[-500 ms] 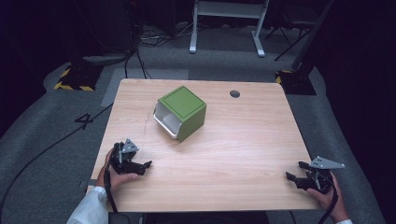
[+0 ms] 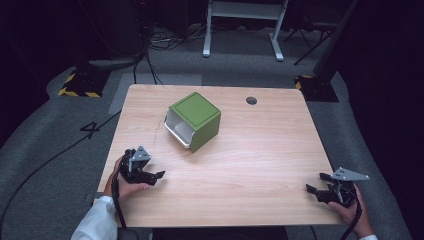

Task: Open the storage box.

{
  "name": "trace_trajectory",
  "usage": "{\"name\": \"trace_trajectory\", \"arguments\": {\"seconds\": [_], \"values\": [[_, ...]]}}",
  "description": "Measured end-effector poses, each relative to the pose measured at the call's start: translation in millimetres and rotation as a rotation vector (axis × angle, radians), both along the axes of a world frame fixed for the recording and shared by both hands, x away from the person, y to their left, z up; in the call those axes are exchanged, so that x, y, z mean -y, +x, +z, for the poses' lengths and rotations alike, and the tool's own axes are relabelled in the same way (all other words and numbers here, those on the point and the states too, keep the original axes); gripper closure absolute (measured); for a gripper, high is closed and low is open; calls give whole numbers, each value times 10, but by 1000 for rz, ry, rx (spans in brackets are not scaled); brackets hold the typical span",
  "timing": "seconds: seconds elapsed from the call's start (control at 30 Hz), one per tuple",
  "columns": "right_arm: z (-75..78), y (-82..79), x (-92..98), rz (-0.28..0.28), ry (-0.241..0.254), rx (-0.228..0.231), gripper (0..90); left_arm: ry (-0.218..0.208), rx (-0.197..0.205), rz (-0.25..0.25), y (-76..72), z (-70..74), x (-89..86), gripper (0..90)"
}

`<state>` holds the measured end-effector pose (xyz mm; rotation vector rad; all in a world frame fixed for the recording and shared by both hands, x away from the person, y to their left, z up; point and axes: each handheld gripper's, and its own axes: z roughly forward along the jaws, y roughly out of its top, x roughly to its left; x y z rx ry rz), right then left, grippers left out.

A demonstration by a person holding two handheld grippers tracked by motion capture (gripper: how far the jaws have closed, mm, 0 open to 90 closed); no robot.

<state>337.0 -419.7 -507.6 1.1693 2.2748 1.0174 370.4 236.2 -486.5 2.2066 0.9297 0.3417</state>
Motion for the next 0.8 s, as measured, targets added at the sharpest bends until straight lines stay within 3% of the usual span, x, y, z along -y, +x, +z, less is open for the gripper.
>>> {"name": "trace_trajectory", "arguments": {"seconds": [0.03, 0.07, 0.17, 0.33, 0.47, 0.77, 0.8], "values": [[0, 1, 1, 0, 0, 0, 194, -16, 24, -13, 21, 72, 47, 174], [0, 1, 1, 0, 0, 0, 194, -16, 24, -13, 21, 72, 47, 174], [0, 0, 0, 0, 0, 0, 193, -16, 72, -55, 64, 221, 187, 173], [0, 0, 0, 0, 0, 0, 194, -27, 106, -102, 134, 352, 361, 173], [0, 0, 0, 0, 0, 0, 194, -51, 129, -132, 196, 425, 440, 169], [0, 0, 0, 0, 0, 0, 193, -57, 156, -192, 297, 501, 624, 161], [0, 0, 0, 0, 0, 0, 193, -67, 146, -192, 314, 506, 657, 159]]}}
